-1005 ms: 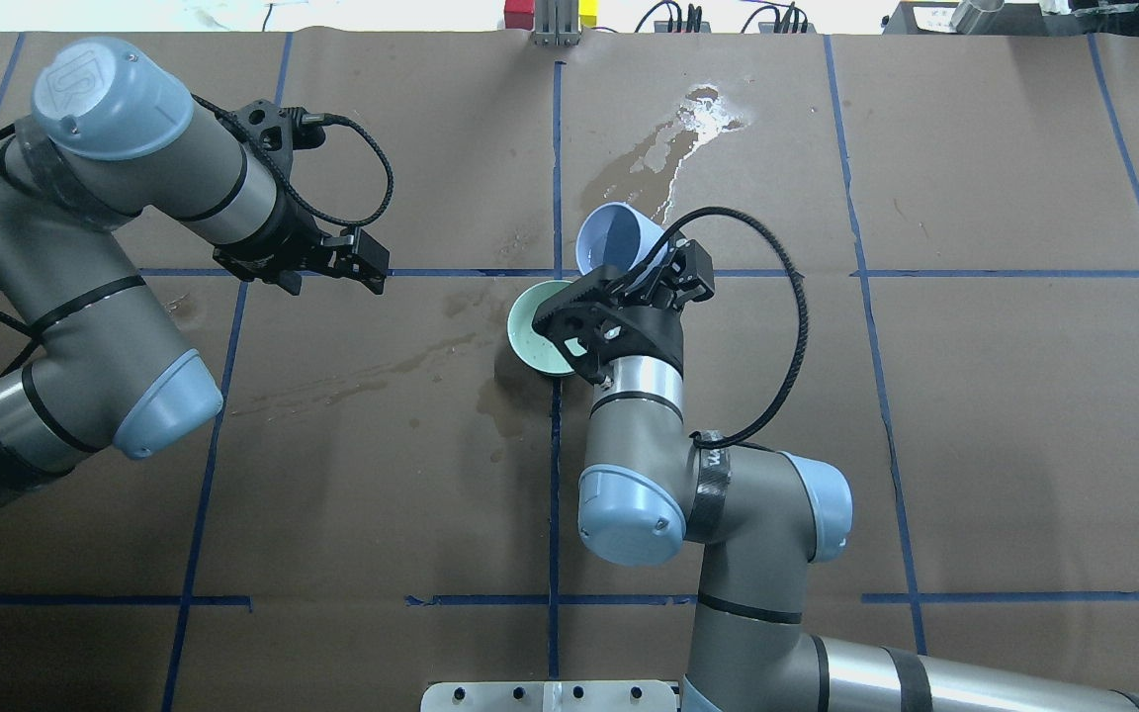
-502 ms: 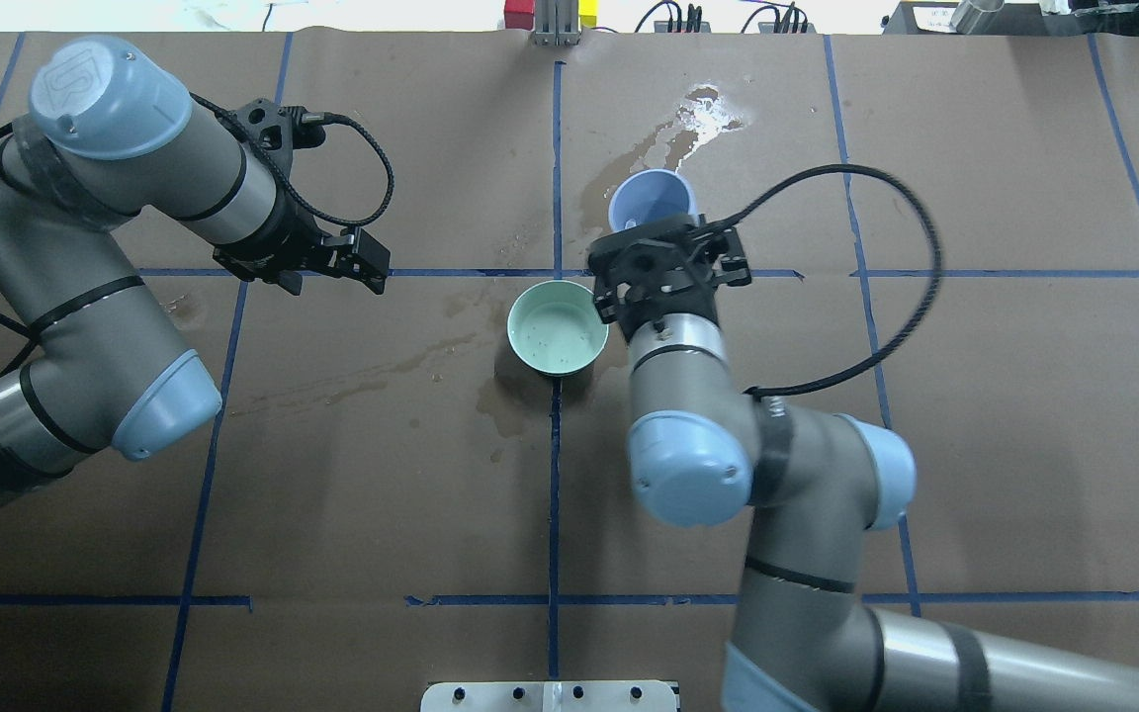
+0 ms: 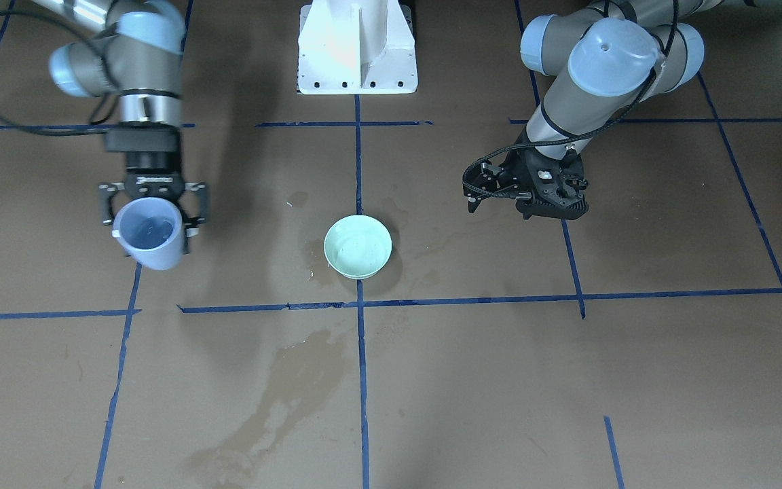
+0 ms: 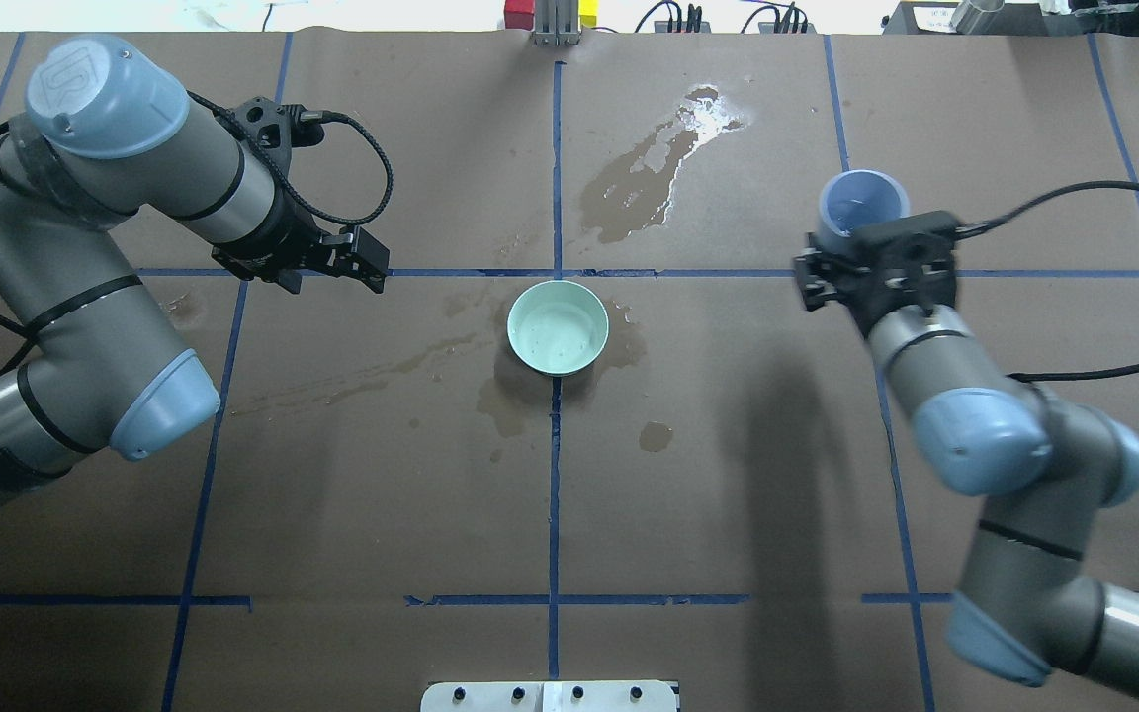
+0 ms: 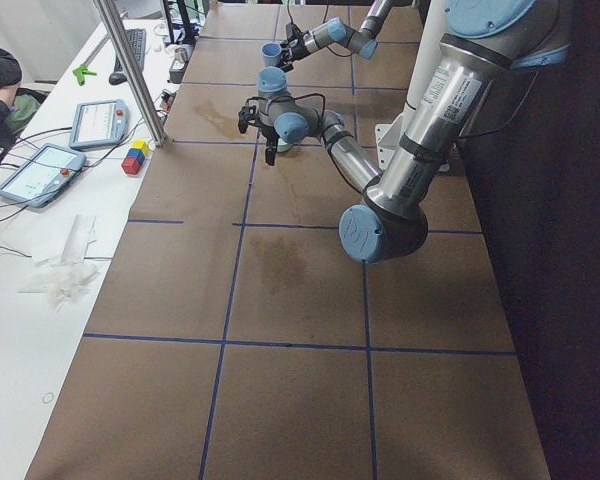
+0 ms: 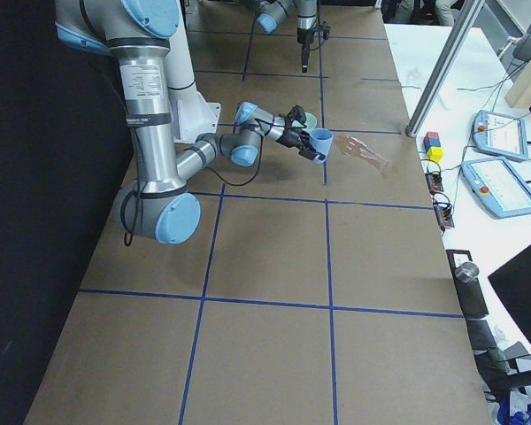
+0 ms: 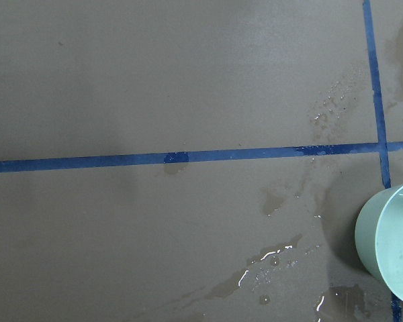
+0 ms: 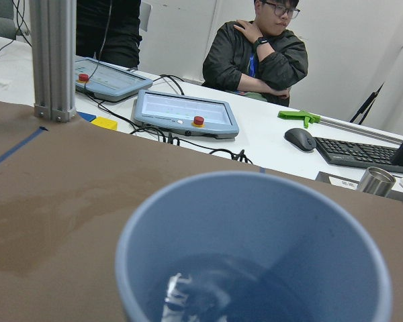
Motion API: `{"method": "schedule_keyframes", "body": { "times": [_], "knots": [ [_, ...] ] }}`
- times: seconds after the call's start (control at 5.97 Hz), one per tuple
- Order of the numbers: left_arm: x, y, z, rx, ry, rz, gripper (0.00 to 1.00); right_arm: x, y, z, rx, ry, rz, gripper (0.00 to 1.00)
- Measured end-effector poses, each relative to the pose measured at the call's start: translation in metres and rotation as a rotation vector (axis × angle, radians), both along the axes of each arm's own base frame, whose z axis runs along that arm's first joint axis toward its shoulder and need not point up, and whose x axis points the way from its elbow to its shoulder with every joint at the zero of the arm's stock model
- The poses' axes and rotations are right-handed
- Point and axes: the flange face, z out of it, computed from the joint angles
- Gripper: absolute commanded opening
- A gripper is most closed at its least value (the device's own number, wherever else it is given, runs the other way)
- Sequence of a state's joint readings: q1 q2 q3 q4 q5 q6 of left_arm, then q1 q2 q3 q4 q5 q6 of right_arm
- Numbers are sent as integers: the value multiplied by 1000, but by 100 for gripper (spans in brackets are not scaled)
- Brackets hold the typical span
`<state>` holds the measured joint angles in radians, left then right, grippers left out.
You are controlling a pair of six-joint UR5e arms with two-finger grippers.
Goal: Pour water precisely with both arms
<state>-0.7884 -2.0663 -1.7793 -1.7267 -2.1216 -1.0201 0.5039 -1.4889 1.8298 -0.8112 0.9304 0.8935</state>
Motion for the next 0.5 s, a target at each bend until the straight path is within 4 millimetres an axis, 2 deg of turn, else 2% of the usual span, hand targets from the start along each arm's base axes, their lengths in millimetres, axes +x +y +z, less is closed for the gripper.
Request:
{"method": "schedule_keyframes", "body": {
  "times": [0.17,0.33,0.5],
  "knots": [
    [0,0,0,0,0,0,100,36,4,37,0,-17,-12,1],
    [0,0,-1,0,1,0,100,56,10,68,8,-37,-15,1],
    [-1,1,-1,1,1,0,100,66,14,102,21,-60,-16,1]
  ]
}}
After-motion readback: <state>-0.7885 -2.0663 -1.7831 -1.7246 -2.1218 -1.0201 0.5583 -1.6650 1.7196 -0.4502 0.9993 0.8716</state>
